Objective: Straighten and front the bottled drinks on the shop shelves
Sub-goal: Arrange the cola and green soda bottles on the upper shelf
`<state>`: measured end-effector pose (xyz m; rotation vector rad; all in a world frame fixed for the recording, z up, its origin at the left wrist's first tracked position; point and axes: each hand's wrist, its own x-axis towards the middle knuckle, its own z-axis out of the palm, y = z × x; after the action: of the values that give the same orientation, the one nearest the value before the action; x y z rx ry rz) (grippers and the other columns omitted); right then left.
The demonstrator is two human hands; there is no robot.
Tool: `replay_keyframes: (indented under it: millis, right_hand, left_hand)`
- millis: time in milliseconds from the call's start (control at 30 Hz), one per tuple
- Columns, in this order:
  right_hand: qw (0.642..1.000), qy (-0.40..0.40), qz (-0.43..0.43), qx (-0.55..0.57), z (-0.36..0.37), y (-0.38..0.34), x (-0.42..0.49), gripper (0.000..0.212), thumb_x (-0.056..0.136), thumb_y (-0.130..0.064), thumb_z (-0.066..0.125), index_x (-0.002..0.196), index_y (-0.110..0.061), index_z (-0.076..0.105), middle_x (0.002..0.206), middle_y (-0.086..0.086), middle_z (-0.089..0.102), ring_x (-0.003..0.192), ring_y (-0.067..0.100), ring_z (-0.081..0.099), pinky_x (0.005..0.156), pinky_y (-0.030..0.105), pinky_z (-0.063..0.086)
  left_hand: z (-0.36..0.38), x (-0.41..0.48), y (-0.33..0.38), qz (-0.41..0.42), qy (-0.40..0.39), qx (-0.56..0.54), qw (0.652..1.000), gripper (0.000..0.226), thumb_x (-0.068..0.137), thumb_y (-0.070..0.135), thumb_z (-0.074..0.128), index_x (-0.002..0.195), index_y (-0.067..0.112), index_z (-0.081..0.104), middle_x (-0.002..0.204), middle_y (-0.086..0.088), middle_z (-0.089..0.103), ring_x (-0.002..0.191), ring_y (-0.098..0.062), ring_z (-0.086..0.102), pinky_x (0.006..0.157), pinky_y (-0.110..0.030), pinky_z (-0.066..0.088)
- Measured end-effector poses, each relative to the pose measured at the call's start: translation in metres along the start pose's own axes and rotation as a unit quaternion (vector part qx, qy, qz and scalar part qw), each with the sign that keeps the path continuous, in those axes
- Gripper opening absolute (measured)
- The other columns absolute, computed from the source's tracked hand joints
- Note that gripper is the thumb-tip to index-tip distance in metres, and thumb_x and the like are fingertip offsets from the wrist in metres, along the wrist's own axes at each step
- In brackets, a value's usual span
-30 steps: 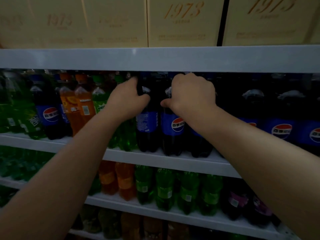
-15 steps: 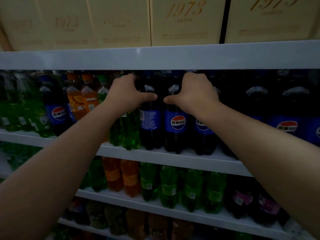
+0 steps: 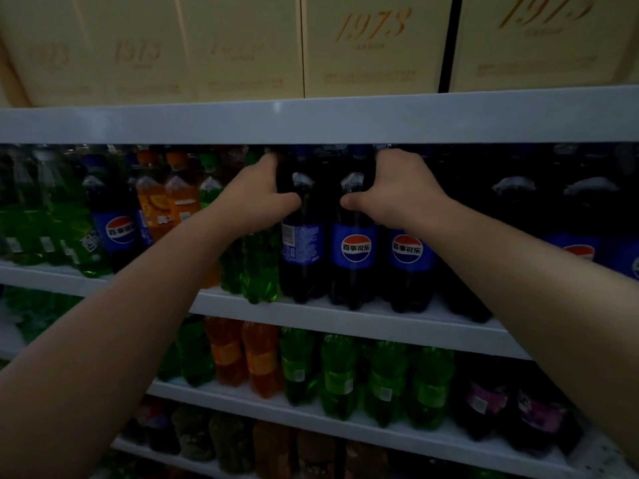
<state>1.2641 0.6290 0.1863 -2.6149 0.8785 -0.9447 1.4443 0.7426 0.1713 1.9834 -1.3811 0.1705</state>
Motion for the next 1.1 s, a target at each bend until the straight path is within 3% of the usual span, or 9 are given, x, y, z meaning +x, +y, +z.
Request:
replay_keyframes:
  millis: [167, 300, 367, 500, 567, 633, 733, 900, 1100]
  right_hand:
    - [0.999, 0.05, 0.004, -0.018, 0.006, 0.0, -0.002, 0.056, 0.067, -0.05, 0.075, 0.103, -0.013, 0.054, 0.1, 0.005, 0.059, 0.091, 0.023, 0.057, 0.074, 0.036, 0.053]
    - [0.999, -0.038, 0.014, 0.012, 0.008, -0.002, 0.002, 0.05, 0.065, -0.046, 0.078, 0.096, -0.019, 0.05, 0.088, -0.003, 0.059, 0.077, 0.018, 0.061, 0.057, 0.028, 0.049]
    - [0.998, -0.046, 0.026, 0.036, 0.009, -0.001, 0.003, 0.047, 0.065, -0.042, 0.081, 0.095, -0.02, 0.051, 0.09, 0.0, 0.062, 0.072, 0.019, 0.064, 0.058, 0.031, 0.054]
    - [0.999, 0.024, 0.023, 0.0, 0.012, -0.002, 0.001, 0.058, 0.059, -0.052, 0.081, 0.101, -0.017, 0.06, 0.094, 0.0, 0.064, 0.078, 0.017, 0.061, 0.066, 0.032, 0.055]
    - [0.998, 0.061, 0.025, -0.023, 0.014, -0.002, -0.002, 0.063, 0.056, -0.06, 0.079, 0.099, -0.018, 0.061, 0.087, -0.001, 0.062, 0.076, 0.017, 0.059, 0.061, 0.031, 0.053]
    - [0.996, 0.079, 0.031, -0.04, 0.016, -0.002, -0.003, 0.068, 0.054, -0.064, 0.078, 0.1, -0.017, 0.059, 0.084, -0.001, 0.058, 0.072, 0.016, 0.054, 0.054, 0.027, 0.046]
    - [0.996, 0.073, 0.023, -0.051, 0.018, -0.001, -0.002, 0.07, 0.055, -0.065, 0.077, 0.101, -0.017, 0.057, 0.089, 0.001, 0.059, 0.072, 0.016, 0.049, 0.053, 0.026, 0.039]
    - [0.997, 0.055, 0.017, -0.046, 0.016, 0.002, 0.0, 0.071, 0.055, -0.064, 0.077, 0.104, -0.017, 0.056, 0.102, 0.005, 0.062, 0.085, 0.022, 0.058, 0.061, 0.029, 0.045]
    - [0.998, 0.051, 0.015, -0.039, 0.018, 0.002, -0.002, 0.073, 0.057, -0.065, 0.076, 0.108, -0.017, 0.054, 0.105, 0.005, 0.062, 0.09, 0.023, 0.059, 0.061, 0.028, 0.043]
  left_hand:
    - [0.0, 0.004, -0.008, -0.002, 0.002, -0.064, 0.998, 0.051, 0.072, 0.031, 0.071, 0.113, 0.035, 0.041, 0.091, 0.012, 0.06, 0.061, -0.007, 0.068, 0.044, -0.018, 0.049]
    - [0.001, 0.005, -0.016, 0.011, 0.026, -0.095, 0.995, 0.064, 0.064, 0.041, 0.077, 0.123, 0.034, 0.054, 0.096, 0.015, 0.063, 0.063, -0.003, 0.068, 0.05, -0.023, 0.055]
    - [0.003, 0.004, -0.019, 0.0, 0.038, -0.097, 0.995, 0.073, 0.058, 0.051, 0.079, 0.125, 0.032, 0.056, 0.095, 0.021, 0.062, 0.072, 0.001, 0.067, 0.058, -0.023, 0.057]
    - [0.011, 0.006, -0.014, 0.032, 0.077, -0.02, 0.996, 0.072, 0.058, 0.064, 0.075, 0.12, 0.03, 0.06, 0.088, 0.025, 0.054, 0.07, 0.019, 0.047, 0.059, -0.003, 0.038]
    - [0.015, 0.007, -0.011, 0.036, 0.097, 0.013, 0.994, 0.077, 0.057, 0.072, 0.07, 0.119, 0.028, 0.059, 0.097, 0.018, 0.058, 0.074, 0.012, 0.048, 0.061, -0.007, 0.037]
    - [0.019, 0.007, -0.012, 0.02, 0.102, 0.037, 0.994, 0.085, 0.058, 0.077, 0.065, 0.125, 0.026, 0.052, 0.115, 0.006, 0.058, 0.093, -0.008, 0.057, 0.073, -0.021, 0.044]
    - [0.022, 0.006, -0.016, 0.018, 0.1, 0.056, 0.993, 0.084, 0.065, 0.073, 0.063, 0.131, 0.024, 0.044, 0.128, -0.004, 0.053, 0.112, -0.022, 0.054, 0.083, -0.029, 0.041]
    - [0.023, -0.005, -0.019, 0.031, 0.072, -0.021, 0.997, 0.08, 0.066, 0.059, 0.067, 0.134, 0.025, 0.04, 0.125, 0.003, 0.058, 0.103, -0.014, 0.056, 0.078, -0.026, 0.045]
    - [0.025, -0.003, -0.025, -0.017, 0.026, -0.119, 0.992, 0.069, 0.077, 0.038, 0.069, 0.135, 0.035, 0.032, 0.114, 0.009, 0.055, 0.083, -0.008, 0.063, 0.051, -0.018, 0.05]
